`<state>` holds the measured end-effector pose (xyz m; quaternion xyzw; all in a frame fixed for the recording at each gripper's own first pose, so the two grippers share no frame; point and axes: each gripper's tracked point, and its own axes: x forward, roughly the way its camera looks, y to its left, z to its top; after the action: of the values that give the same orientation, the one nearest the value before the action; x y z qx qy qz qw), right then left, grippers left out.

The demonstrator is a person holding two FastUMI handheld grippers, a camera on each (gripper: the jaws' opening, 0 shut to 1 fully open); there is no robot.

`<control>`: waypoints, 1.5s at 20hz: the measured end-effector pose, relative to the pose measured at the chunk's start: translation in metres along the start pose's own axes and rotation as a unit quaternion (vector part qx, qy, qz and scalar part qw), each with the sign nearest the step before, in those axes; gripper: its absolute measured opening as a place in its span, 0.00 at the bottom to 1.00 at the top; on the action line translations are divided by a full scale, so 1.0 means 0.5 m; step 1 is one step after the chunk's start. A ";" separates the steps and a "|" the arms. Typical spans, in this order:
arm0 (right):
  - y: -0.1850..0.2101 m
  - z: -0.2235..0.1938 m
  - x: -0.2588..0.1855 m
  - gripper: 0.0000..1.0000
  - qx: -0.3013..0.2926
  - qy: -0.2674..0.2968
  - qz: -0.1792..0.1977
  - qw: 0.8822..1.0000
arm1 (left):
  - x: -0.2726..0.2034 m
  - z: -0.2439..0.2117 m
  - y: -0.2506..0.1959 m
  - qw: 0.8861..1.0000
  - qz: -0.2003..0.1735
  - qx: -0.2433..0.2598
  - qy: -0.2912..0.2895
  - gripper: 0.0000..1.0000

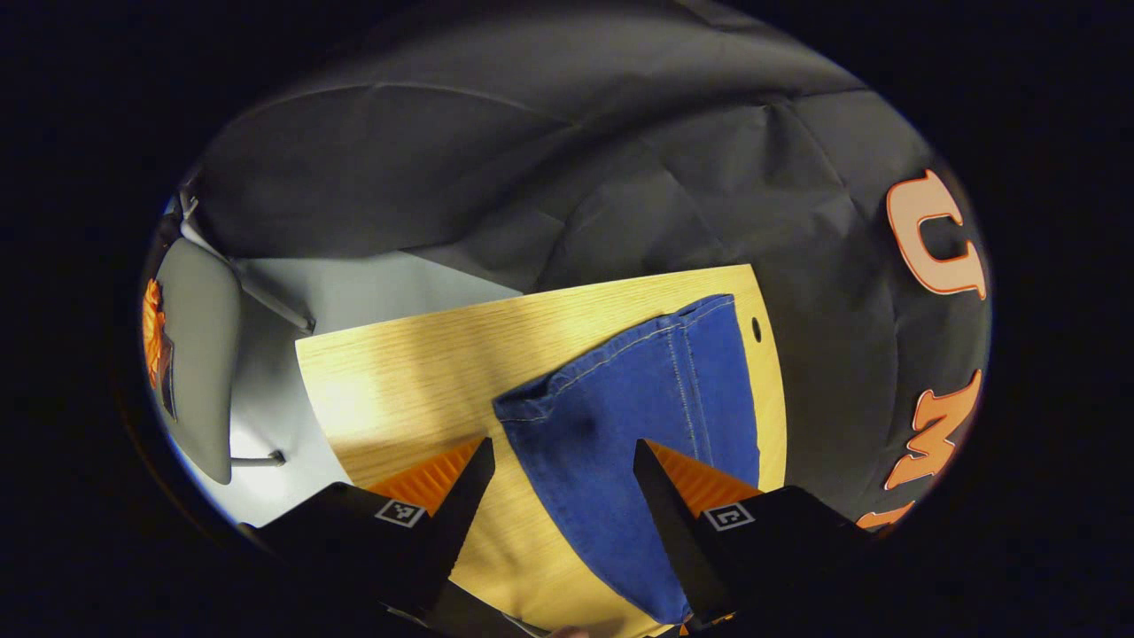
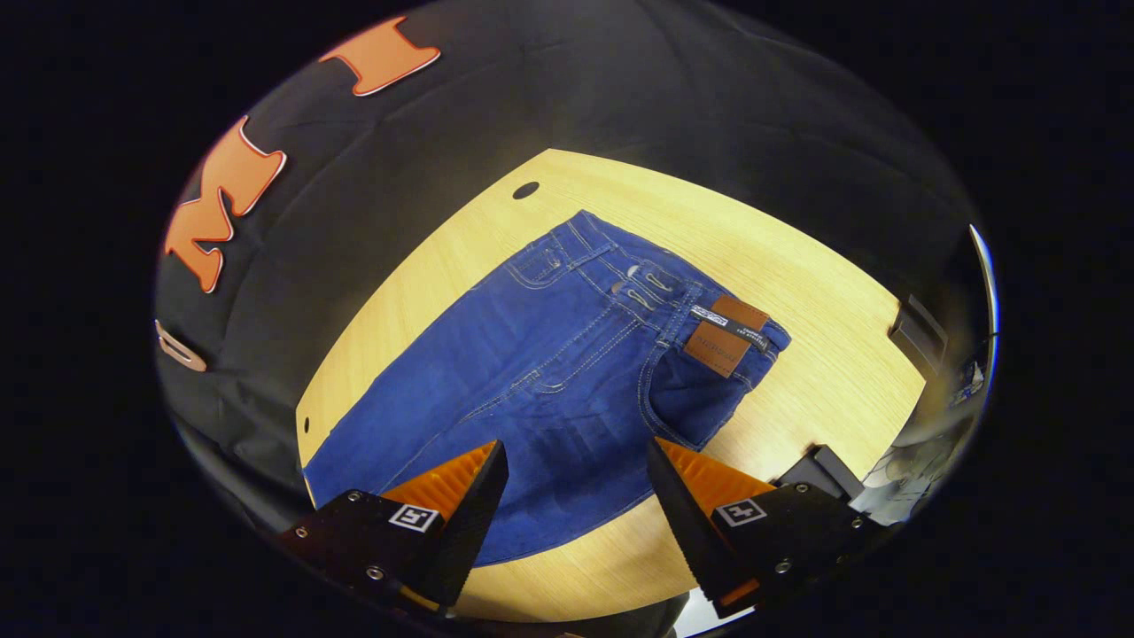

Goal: Grasp the waist and the cuffs of the jeans and fold them to make the two legs overlap; first hold the waist and fold one-third of the jeans toward the cuffs, then hold the cuffs and fold the remaining one-third in the same direction to finish folding.

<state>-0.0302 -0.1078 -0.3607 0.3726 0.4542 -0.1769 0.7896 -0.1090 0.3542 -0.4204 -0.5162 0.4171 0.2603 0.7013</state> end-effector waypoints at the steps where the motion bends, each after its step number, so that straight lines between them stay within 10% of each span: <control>1: -0.008 0.003 0.003 0.98 0.008 0.000 -0.003 1.000 | 0.010 0.006 -0.012 1.000 -0.013 -0.007 -0.008 0.96; 9: -0.052 0.007 0.029 0.98 0.061 0.011 0.000 0.998 | 0.086 0.013 -0.102 0.996 -0.083 0.006 -0.012 0.85; 13: -0.107 0.047 0.017 0.98 0.109 -0.010 -0.003 0.994 | 0.109 -0.003 -0.086 0.999 -0.049 0.011 0.006 0.50; 15: -0.136 0.043 0.029 0.98 0.127 -0.007 -0.007 0.992 | 0.101 0.000 -0.102 0.998 -0.067 -0.002 -0.003 0.05; 20: -0.156 0.064 0.094 0.96 0.229 -0.009 0.019 0.973 | 0.079 0.005 -0.132 0.996 -0.077 0.022 -0.025 0.02; 22: -0.161 0.063 0.109 0.88 0.269 -0.002 0.022 0.963 | 0.068 0.003 -0.135 0.996 -0.075 0.029 -0.028 0.02; 27: -0.162 0.059 0.123 0.20 0.330 -0.008 0.036 0.943 | 0.059 0.008 -0.146 0.996 -0.073 0.024 -0.033 0.02; 30: -0.168 0.063 0.125 0.08 0.354 -0.025 0.044 0.934 | 0.045 0.008 -0.137 0.997 -0.069 0.026 -0.026 0.02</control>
<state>-0.0309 -0.1831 -0.4398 0.6432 0.3253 -0.3007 0.6245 -0.0416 0.3339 -0.4046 -0.5180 0.3688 0.2139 0.7416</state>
